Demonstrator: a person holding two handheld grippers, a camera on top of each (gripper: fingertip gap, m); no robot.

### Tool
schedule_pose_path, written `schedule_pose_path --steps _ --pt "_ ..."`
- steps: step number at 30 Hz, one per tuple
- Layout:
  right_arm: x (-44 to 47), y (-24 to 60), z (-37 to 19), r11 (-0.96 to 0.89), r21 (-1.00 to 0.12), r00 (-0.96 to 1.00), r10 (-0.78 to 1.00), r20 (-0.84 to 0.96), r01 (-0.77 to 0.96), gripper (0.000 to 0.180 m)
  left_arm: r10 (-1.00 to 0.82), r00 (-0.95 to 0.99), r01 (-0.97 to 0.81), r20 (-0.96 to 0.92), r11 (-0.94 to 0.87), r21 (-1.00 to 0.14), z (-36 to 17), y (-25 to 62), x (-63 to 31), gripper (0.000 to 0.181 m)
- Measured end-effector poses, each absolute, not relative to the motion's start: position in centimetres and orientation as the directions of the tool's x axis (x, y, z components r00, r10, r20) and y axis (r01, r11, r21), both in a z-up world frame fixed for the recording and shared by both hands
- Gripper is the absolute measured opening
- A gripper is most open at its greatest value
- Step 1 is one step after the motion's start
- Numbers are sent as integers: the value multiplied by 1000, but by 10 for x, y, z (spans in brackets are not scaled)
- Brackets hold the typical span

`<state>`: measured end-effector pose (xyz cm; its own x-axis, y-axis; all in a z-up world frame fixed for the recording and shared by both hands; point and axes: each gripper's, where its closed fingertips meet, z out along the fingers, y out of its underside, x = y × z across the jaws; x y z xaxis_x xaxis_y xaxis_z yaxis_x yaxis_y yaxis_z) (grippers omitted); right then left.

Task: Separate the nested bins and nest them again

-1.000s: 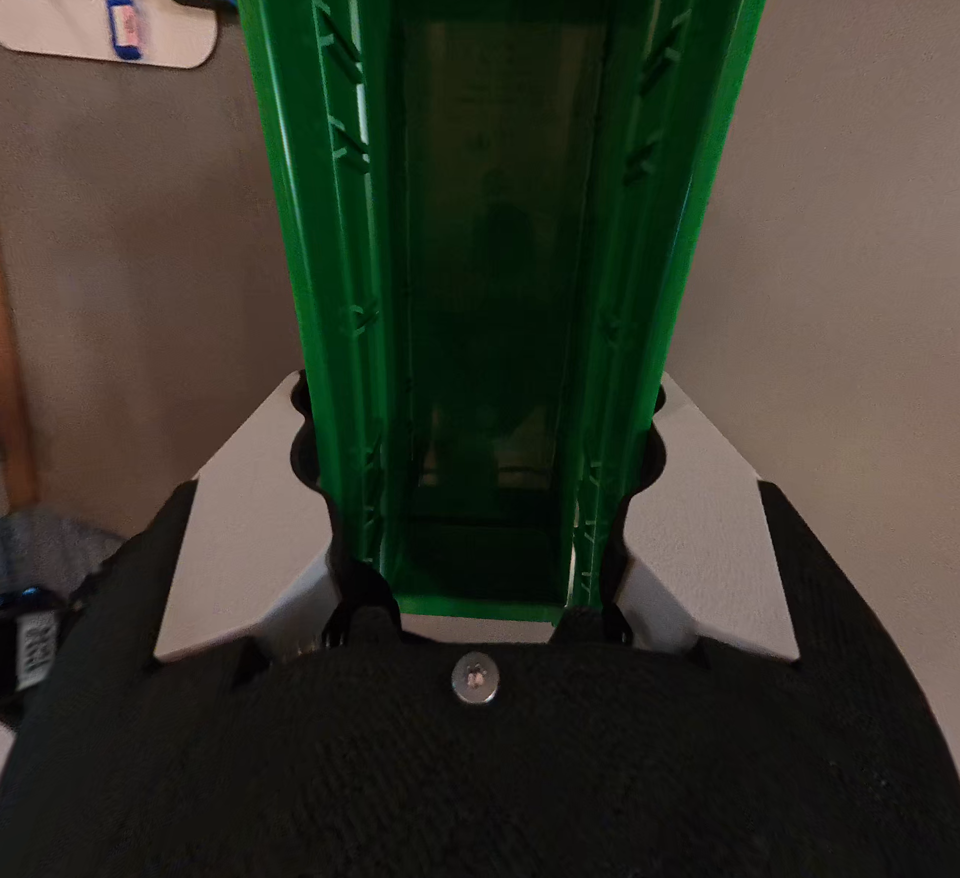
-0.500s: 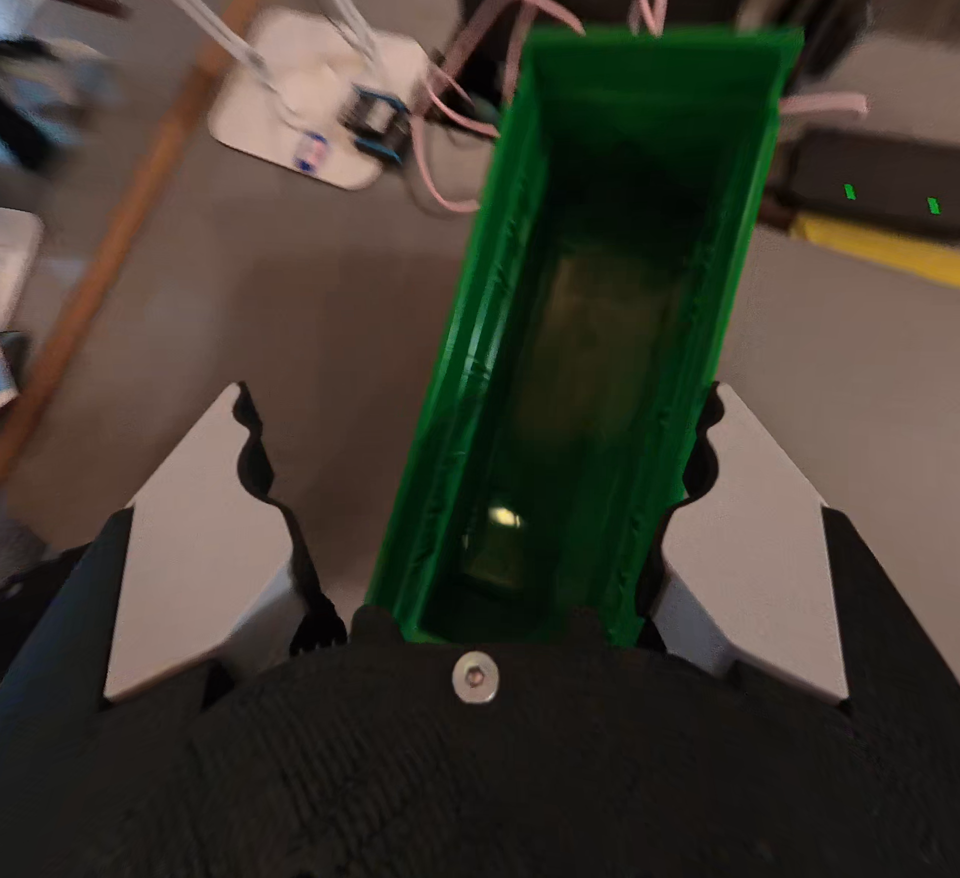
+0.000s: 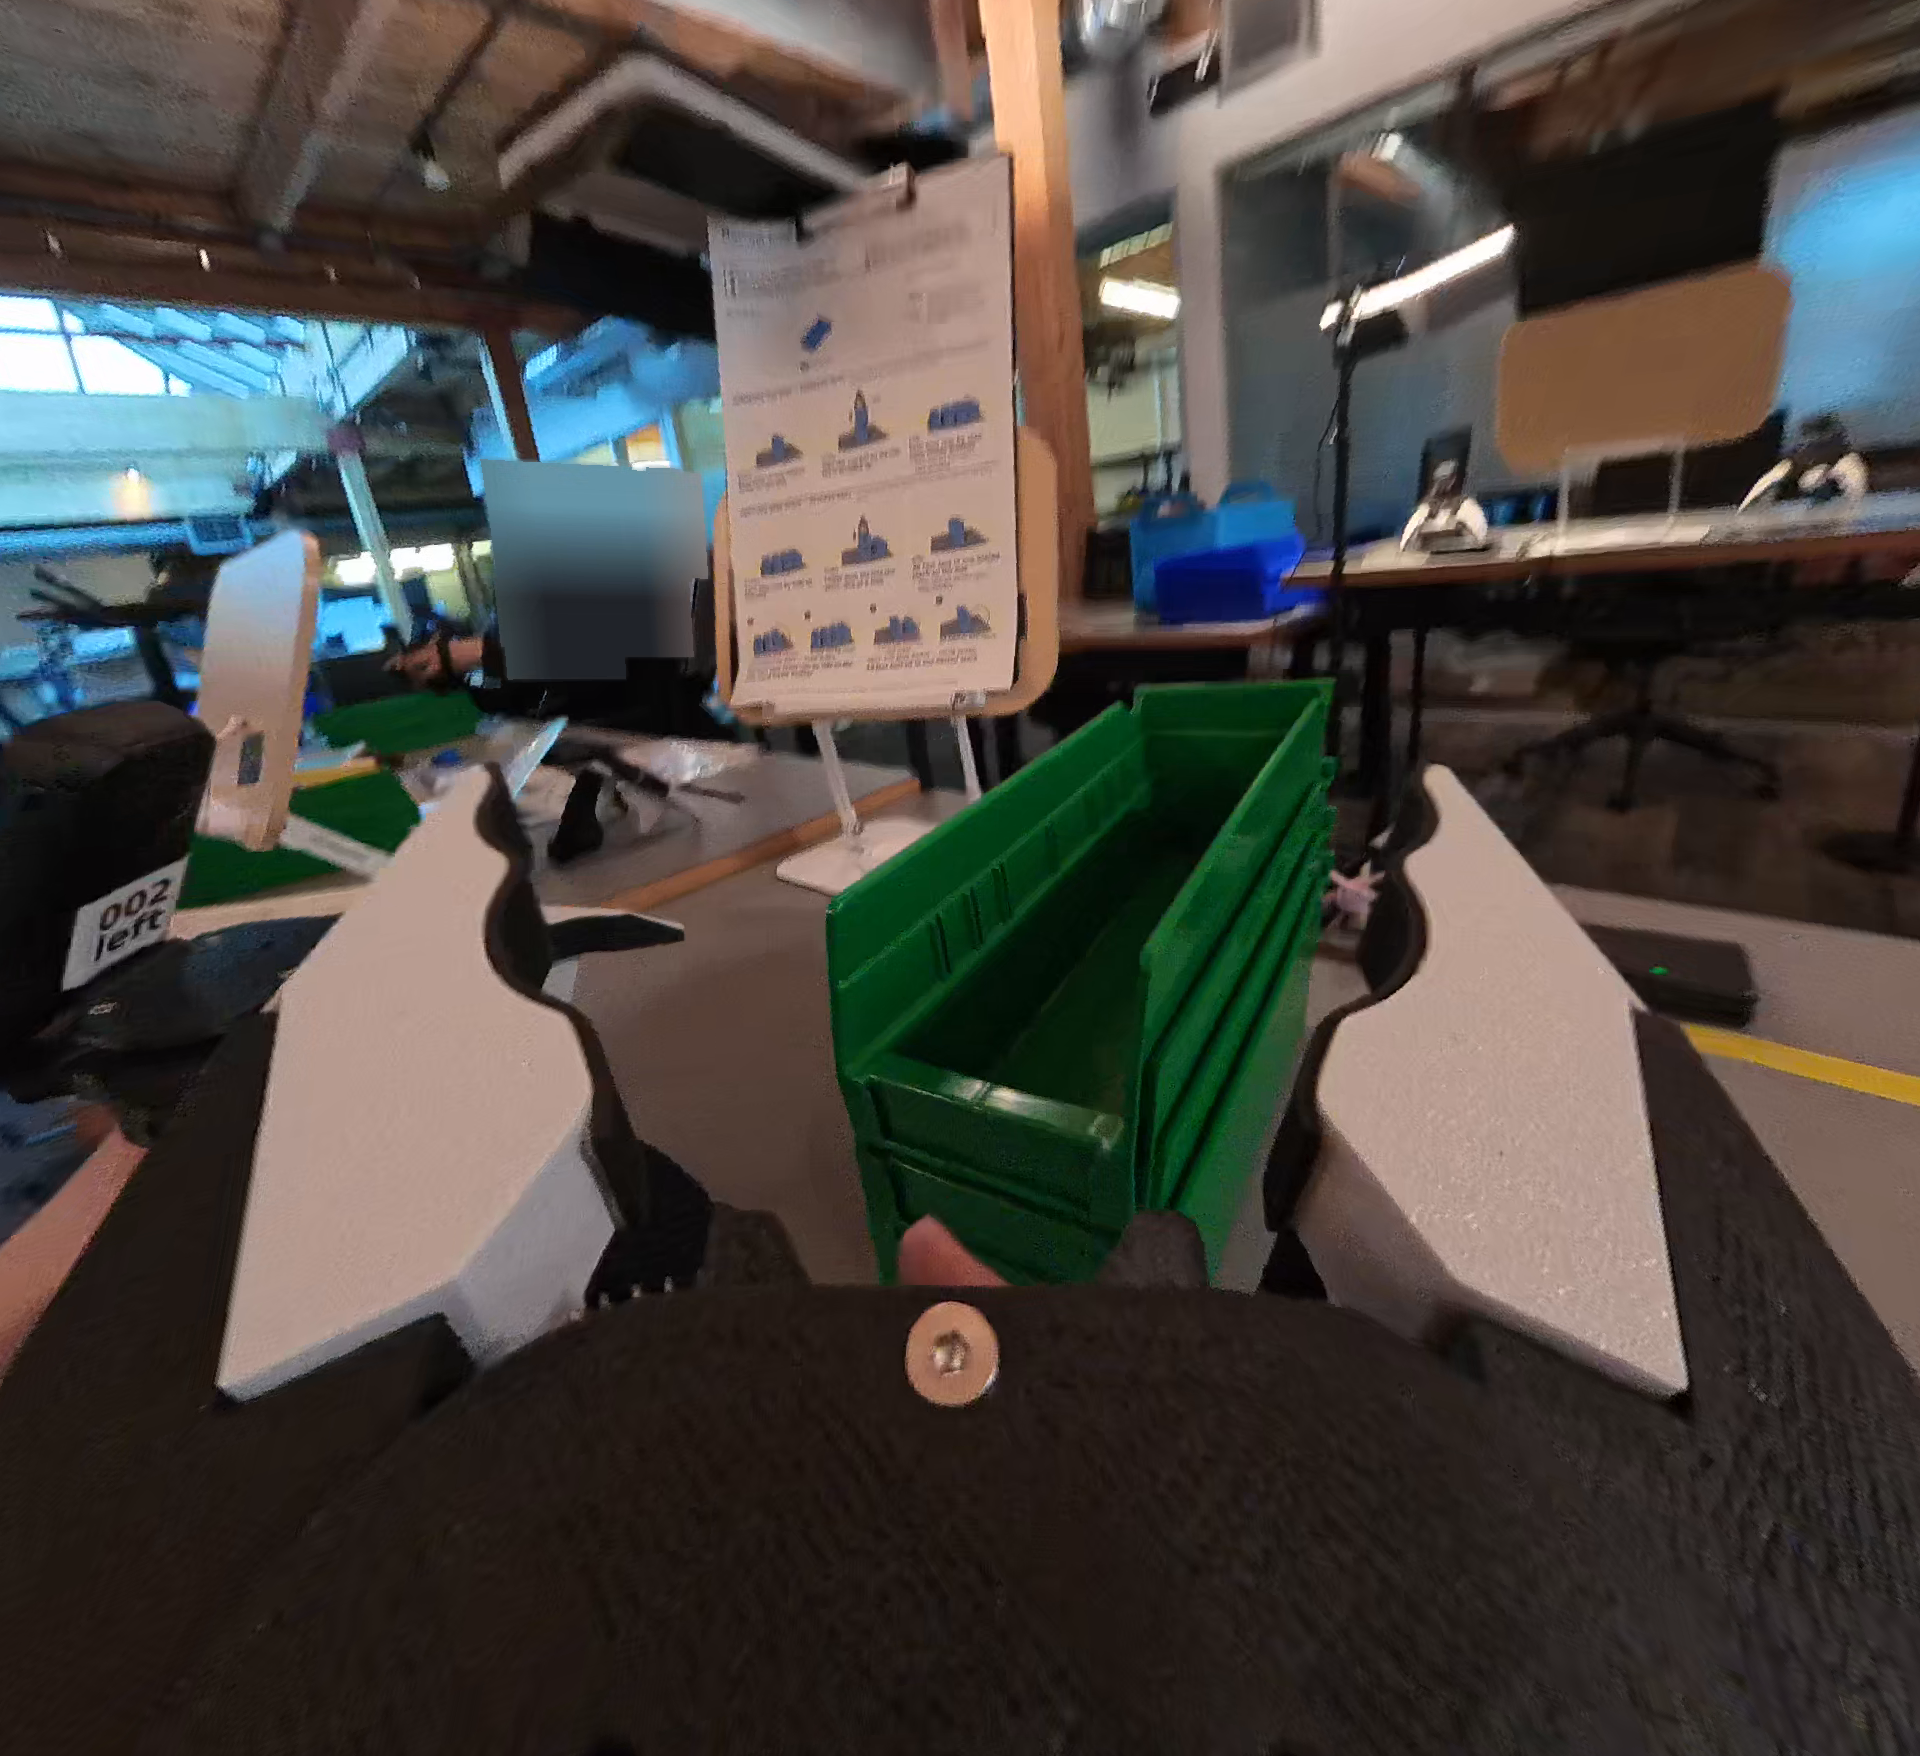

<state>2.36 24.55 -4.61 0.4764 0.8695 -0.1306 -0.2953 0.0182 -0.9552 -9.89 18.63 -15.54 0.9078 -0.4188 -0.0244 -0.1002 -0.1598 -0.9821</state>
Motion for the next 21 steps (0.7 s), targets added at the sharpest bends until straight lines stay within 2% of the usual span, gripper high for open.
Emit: schedule_pose_path --steps 3,4,9,13,16,19,21 --pt "42 221 -47 104 -912 473 875 -106 -397 109 -396 914 -161 -89 -153 -975 -157 188 -95 114" --pt "45 216 -50 123 -904 486 868 -102 -409 103 -392 914 -175 -104 -150 -973 -157 188 -94 114" --pt "54 200 -67 219 -890 580 812 -60 -399 81 -407 907 -175 -104 -142 -974 -156 188 -90 114" --pt "58 197 -73 307 -878 644 765 -1 -367 79 -408 908 -167 -99 -134 -977 -154 186 -91 114" --pt "56 199 -78 297 -890 638 770 9 -346 78 -413 906 -157 -93 -126 -980 -150 184 -91 114" --pt "53 199 -83 283 -907 623 781 31 -310 62 -419 904 -148 -87 -114 -982 -147 182 -91 112" --pt "54 198 -87 294 -916 629 775 61 -273 35 -429 900 -137 -77 -110 -984 -145 181 -89 111"
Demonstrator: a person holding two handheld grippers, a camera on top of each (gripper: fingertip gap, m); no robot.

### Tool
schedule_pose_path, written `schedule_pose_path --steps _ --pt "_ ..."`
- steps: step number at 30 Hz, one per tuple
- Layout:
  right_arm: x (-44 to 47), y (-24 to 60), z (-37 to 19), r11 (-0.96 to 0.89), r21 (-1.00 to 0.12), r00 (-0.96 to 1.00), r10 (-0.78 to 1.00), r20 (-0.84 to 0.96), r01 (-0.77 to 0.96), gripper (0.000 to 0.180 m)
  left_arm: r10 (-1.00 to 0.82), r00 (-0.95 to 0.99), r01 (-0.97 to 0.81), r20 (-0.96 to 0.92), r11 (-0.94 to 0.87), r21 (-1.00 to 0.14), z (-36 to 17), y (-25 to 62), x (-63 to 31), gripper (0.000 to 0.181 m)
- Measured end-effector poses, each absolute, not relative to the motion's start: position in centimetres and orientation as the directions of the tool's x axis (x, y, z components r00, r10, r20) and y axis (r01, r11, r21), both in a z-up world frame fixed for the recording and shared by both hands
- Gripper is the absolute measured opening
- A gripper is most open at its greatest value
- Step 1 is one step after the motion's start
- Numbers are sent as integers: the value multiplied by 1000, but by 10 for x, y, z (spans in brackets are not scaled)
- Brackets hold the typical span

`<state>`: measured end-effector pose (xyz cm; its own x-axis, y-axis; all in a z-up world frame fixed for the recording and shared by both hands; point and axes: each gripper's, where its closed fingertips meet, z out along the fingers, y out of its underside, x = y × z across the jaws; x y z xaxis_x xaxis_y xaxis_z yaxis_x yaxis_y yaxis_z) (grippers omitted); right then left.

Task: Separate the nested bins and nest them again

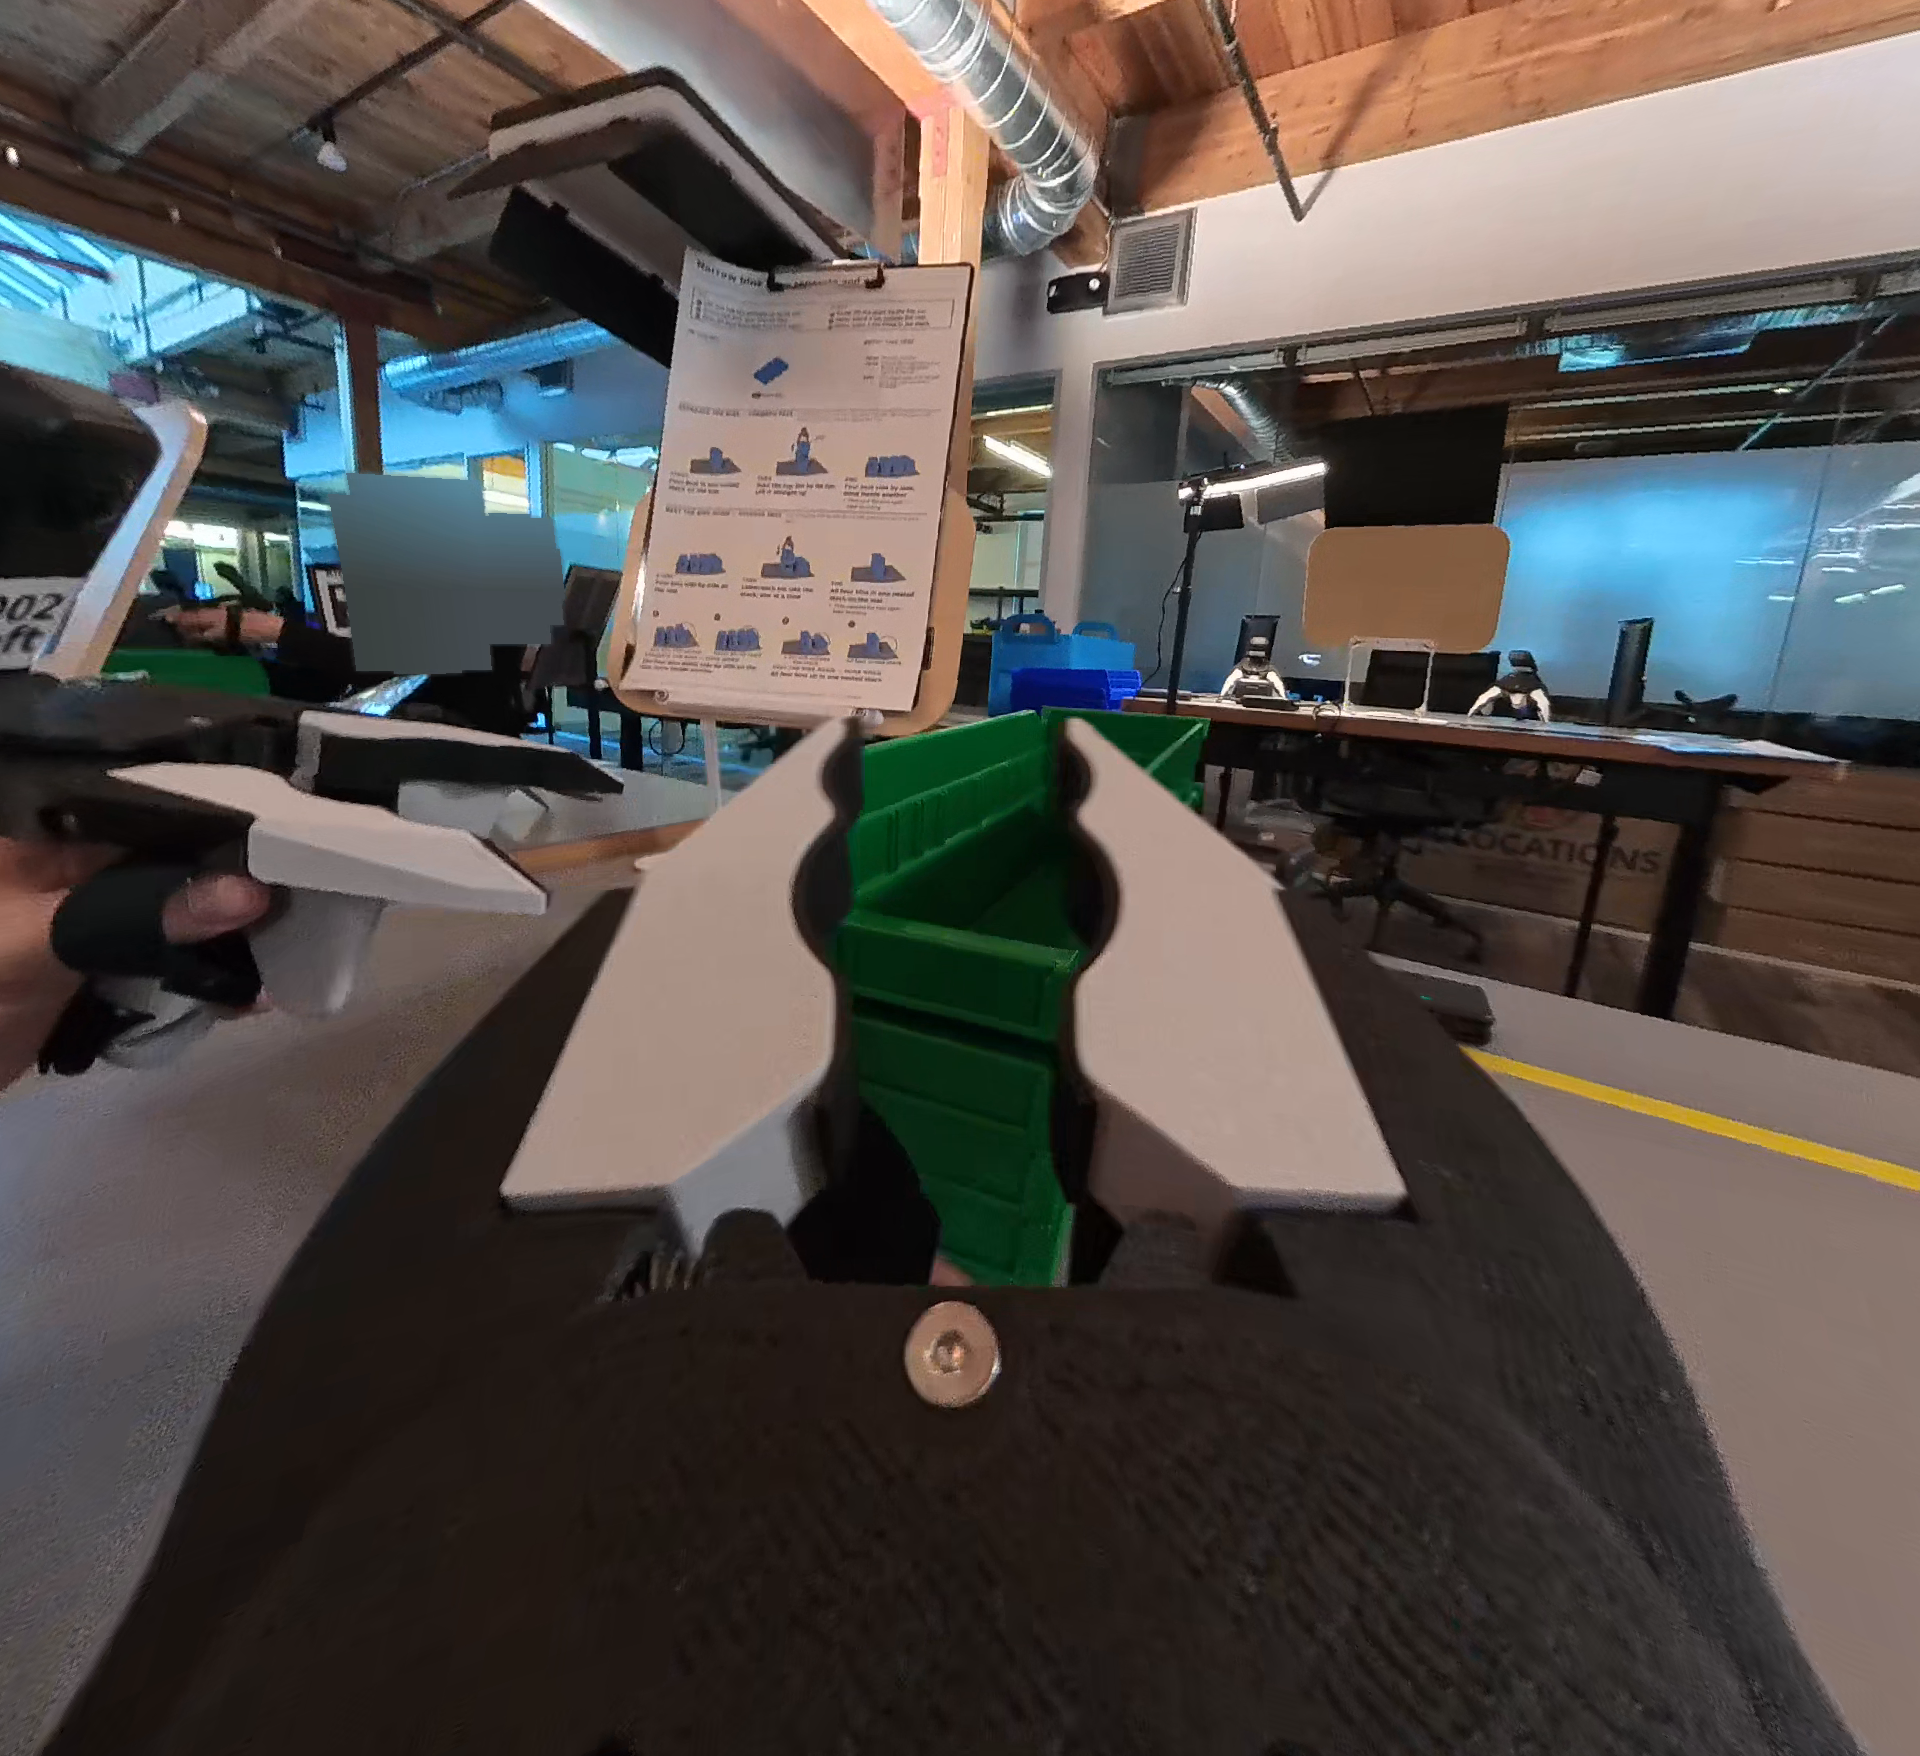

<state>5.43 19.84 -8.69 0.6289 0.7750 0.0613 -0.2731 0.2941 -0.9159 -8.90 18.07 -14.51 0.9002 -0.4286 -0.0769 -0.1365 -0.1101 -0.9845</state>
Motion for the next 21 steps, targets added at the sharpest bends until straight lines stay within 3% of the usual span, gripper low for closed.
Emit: schedule_pose_path --steps 3,10,12,15,18,19,21 --pt "55 195 -88 305 -916 614 784 86 -262 13 -436 897 -127 -69 -106 -986 -144 180 -88 110" --pt "36 200 -99 144 -972 503 864 31 -186 6 -436 897 -129 -74 -96 -987 -142 179 -88 110" --pt "26 212 -92 69 -986 459 888 -8 -151 32 -434 898 -129 -75 -96 -987 -142 179 -90 110" --pt "4 246 -67 -35 -997 444 894 -63 -70 93 -441 896 -111 -57 -98 -989 -142 178 -90 109" --pt "-34 287 -64 -191 -972 454 884 -109 139 144 -454 890 -96 -39 -102 -990 -141 178 -89 109" --pt "-48 300 -69 -243 -945 466 877 -117 221 156 -454 890 -95 -38 -103 -990 -141 178 -89 109" --pt "-70 323 -87 -324 -860 488 867 -103 395 160 -454 890 -98 -42 -101 -990 -141 178 -89 109"
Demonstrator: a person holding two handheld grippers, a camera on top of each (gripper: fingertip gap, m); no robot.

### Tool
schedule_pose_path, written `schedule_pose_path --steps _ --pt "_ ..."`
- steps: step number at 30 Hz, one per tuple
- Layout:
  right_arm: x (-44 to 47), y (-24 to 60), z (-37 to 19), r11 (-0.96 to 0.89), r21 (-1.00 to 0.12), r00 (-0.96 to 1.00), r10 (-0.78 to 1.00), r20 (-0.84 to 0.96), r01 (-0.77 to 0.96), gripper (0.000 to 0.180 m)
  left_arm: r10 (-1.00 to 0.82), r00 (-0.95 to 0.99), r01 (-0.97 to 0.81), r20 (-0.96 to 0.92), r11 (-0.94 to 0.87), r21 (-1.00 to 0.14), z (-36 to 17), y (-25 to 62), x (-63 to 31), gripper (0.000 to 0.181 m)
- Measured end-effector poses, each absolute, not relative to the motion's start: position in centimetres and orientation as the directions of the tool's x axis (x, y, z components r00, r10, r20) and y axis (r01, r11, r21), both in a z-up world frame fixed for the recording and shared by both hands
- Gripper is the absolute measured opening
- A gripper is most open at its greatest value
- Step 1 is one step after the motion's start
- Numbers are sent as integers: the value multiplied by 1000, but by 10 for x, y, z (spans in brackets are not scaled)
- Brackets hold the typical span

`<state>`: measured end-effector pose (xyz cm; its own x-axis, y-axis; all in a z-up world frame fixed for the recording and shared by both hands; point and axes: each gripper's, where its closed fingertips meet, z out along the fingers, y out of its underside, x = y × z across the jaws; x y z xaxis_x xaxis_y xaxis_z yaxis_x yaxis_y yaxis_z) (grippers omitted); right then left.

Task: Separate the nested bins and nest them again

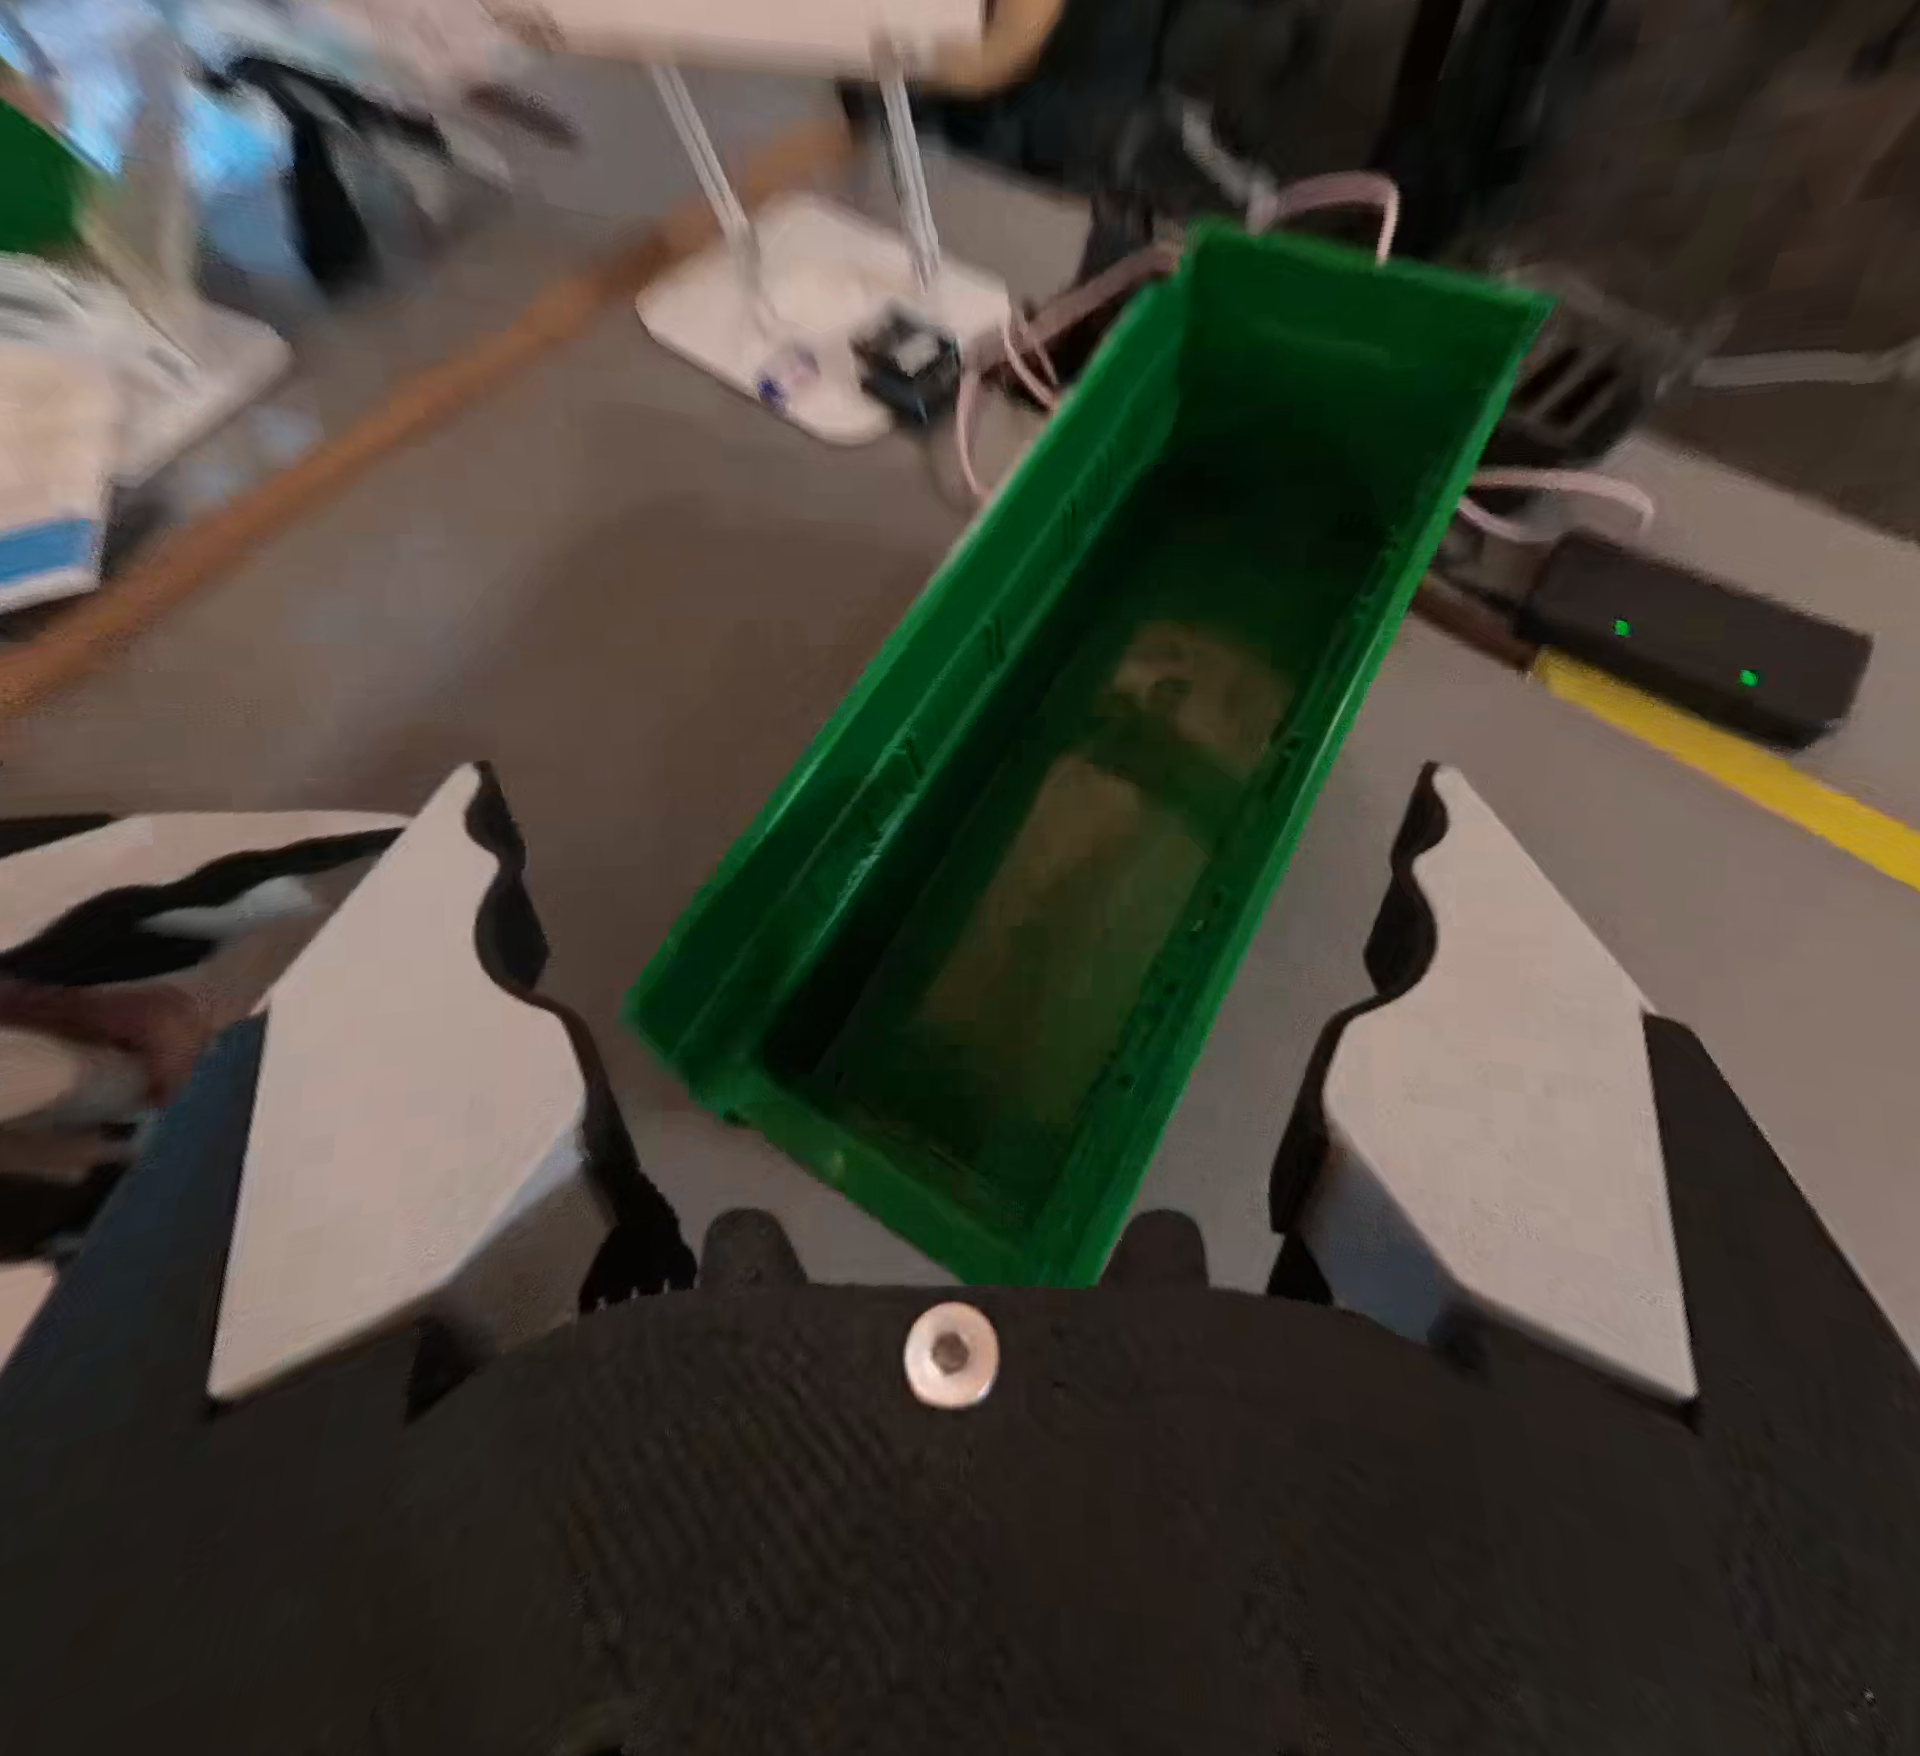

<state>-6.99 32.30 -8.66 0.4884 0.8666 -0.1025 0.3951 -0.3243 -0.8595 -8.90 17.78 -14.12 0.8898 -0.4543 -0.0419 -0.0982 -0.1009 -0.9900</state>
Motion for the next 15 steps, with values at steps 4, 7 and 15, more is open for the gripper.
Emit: schedule_pose_path --steps 4,7,15 --pt "-84 356 -124 -439 -629 542 840 -33 642 157 -456 890 -89 -28 -114 -989 -145 179 -91 109" --pt "-92 363 -140 -536 -520 580 809 -92 665 154 -453 892 -76 -7 -133 -988 -147 180 -93 109" --pt "-86 369 -155 -682 -327 686 717 -123 654 118 -460 888 -57 11 -132 -990 -146 179 -96 109"
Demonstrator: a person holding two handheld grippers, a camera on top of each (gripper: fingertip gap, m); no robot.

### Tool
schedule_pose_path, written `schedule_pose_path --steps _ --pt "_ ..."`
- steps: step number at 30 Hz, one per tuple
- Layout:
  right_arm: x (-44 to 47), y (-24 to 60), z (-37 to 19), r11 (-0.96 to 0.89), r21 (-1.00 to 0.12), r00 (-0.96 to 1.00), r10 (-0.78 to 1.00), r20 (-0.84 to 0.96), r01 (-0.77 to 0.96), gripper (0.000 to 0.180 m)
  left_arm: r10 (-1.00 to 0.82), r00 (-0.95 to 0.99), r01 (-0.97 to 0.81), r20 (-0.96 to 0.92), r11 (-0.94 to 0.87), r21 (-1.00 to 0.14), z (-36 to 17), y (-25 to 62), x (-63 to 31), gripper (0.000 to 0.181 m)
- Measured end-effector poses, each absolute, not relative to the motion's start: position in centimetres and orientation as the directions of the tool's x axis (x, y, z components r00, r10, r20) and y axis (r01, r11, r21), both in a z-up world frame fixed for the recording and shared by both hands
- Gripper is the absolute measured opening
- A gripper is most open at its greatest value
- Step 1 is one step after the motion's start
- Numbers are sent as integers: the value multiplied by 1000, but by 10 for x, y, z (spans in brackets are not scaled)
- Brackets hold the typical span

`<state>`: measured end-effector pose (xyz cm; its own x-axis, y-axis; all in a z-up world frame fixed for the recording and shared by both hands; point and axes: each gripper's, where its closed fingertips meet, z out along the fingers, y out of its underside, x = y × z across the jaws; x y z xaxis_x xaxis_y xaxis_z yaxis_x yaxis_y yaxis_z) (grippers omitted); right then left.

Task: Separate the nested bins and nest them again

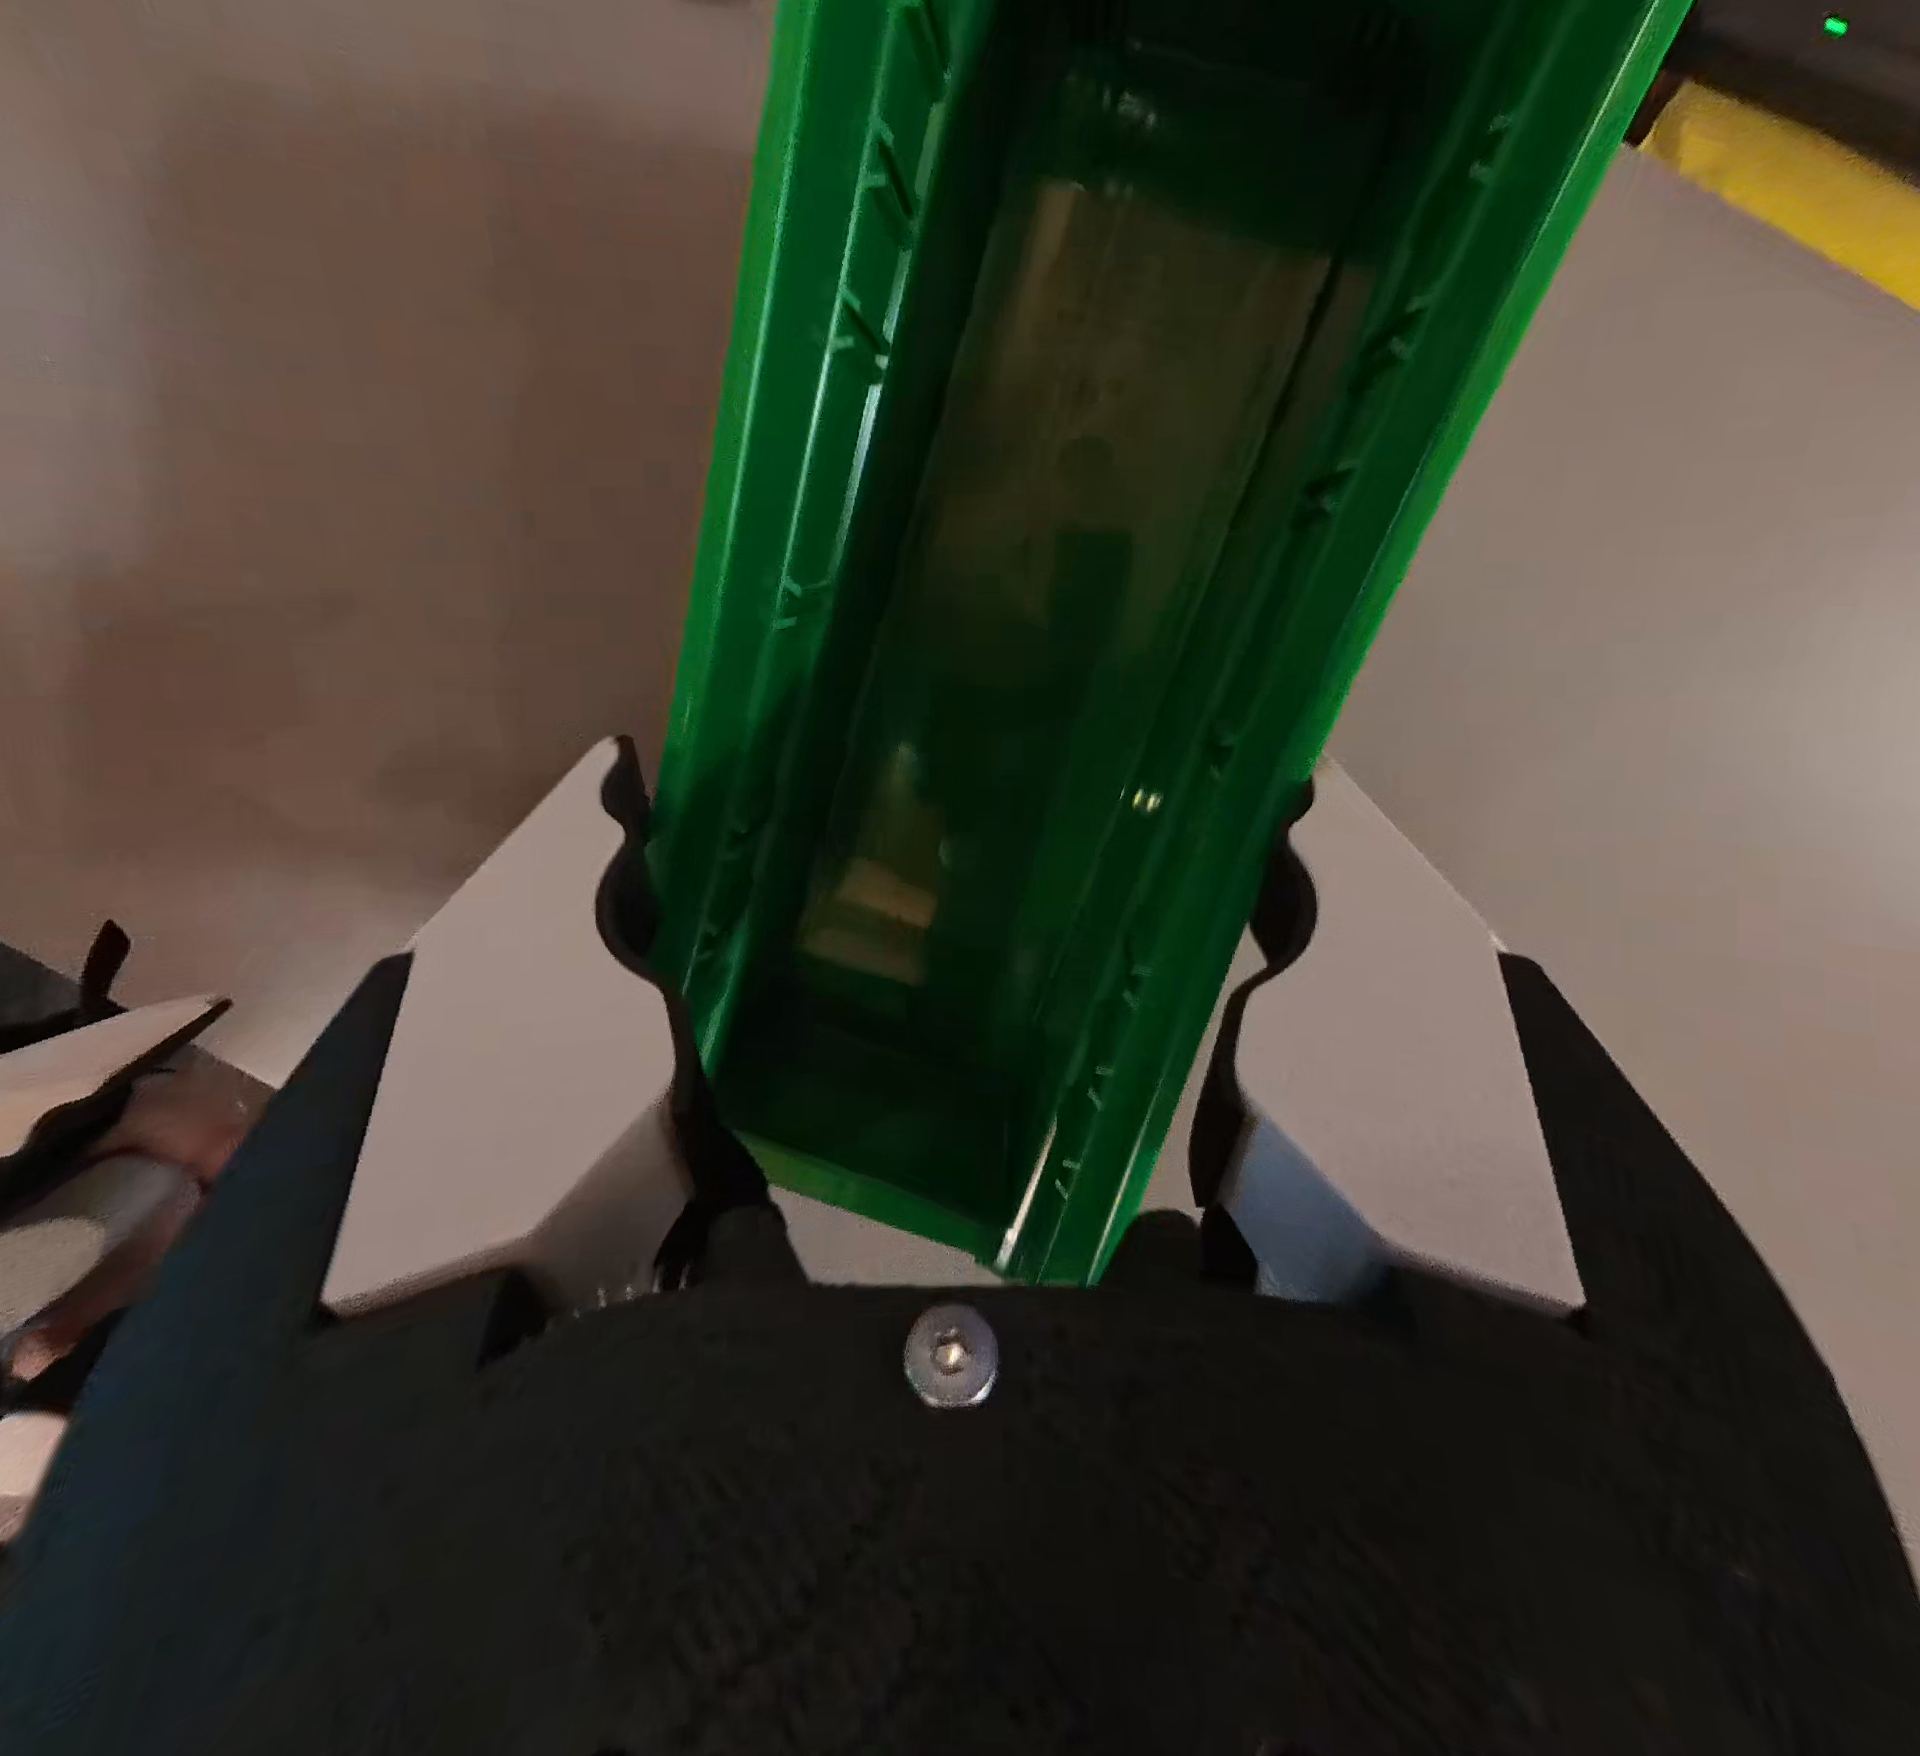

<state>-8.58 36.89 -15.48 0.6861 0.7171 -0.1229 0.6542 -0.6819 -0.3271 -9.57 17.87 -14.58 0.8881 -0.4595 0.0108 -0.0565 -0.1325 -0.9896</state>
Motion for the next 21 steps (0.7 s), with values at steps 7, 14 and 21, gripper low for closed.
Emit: schedule_pose_path --steps 7,14,21 --pt "-88 370 -130 -712 -371 709 683 -174 596 108 -449 893 -28 41 -145 -989 -147 180 -102 108" --pt "-76 359 -59 -643 -502 638 740 -212 578 109 -445 894 -24 46 -150 -988 -150 180 -106 108" --pt "17 379 -15 -638 -590 686 703 -185 495 109 -435 898 -8 73 -181 -983 -161 187 -111 108"
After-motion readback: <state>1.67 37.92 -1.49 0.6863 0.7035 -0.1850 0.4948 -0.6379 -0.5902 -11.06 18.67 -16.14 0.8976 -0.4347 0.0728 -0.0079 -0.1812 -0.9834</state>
